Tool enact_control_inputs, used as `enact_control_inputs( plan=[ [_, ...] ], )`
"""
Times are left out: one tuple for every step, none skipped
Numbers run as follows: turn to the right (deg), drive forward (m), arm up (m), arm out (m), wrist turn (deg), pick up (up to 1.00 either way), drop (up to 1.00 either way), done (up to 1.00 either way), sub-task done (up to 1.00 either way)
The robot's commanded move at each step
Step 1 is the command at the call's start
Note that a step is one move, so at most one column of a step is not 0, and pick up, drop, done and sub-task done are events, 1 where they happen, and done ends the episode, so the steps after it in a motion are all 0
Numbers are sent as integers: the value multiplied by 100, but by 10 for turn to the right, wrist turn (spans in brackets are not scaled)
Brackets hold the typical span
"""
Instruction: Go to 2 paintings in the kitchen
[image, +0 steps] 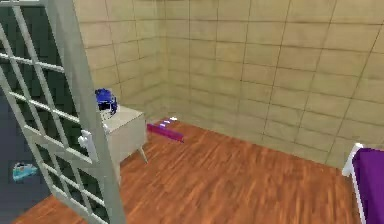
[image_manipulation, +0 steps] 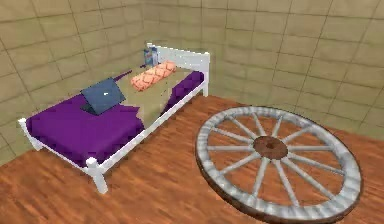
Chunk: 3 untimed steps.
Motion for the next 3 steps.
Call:
enact_control_inputs(
  plan=[
    [-450, 0, 0, 0, 0, 0, 0, 0, 0],
    [-150, 0, 0, 0, 0, 0, 0, 0, 0],
    [0, 100, 0, 0, 0, 0, 0, 0, 0]
  ],
)
